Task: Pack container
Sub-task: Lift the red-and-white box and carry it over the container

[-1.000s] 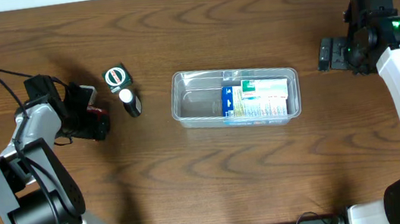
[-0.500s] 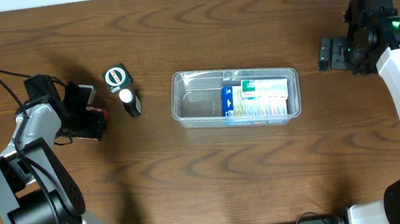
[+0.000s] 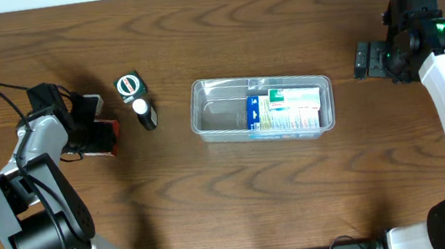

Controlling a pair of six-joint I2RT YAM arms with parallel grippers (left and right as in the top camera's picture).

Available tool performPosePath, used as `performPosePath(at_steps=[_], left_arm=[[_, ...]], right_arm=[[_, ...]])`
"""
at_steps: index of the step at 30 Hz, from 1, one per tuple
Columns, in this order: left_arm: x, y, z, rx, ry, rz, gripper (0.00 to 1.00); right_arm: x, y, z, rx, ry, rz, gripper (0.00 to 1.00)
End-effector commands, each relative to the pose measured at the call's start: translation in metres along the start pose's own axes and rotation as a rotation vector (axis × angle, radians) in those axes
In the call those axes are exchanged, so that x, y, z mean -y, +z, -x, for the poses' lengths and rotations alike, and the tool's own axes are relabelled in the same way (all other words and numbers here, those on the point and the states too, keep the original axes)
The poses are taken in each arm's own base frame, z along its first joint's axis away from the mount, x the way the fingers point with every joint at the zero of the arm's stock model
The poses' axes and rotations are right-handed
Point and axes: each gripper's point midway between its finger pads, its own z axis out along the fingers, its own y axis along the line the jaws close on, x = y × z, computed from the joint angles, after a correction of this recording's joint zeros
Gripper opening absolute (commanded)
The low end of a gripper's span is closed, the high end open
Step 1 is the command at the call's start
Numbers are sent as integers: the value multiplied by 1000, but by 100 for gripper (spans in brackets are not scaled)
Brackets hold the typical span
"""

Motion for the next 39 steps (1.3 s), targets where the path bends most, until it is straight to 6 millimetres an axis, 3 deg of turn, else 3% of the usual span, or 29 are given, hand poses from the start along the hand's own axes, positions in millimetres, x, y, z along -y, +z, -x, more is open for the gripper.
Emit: performPosePath(at_steps=[1, 6, 13, 16, 22, 26, 39], left_arm=[[1, -14, 10, 39, -28, 7, 59], [0, -42, 23, 116, -47, 39, 57], [3, -105, 45, 291, -109, 94, 57], [17, -134, 54, 386, -102, 56, 57], [63, -174, 69, 524, -54, -88, 49], [98, -182, 79, 553, 6, -139, 49], [242, -207, 121, 729, 247, -344, 48]], right_arm=[[5, -11, 6, 37, 28, -9, 99], [5, -11, 6, 37, 28, -9, 99], [5, -11, 6, 37, 28, -9, 99], [5, -11, 6, 37, 28, -9, 99], [5, -11, 6, 37, 28, -9, 99], [5, -11, 6, 37, 28, -9, 99], [5, -11, 6, 37, 28, -9, 99]])
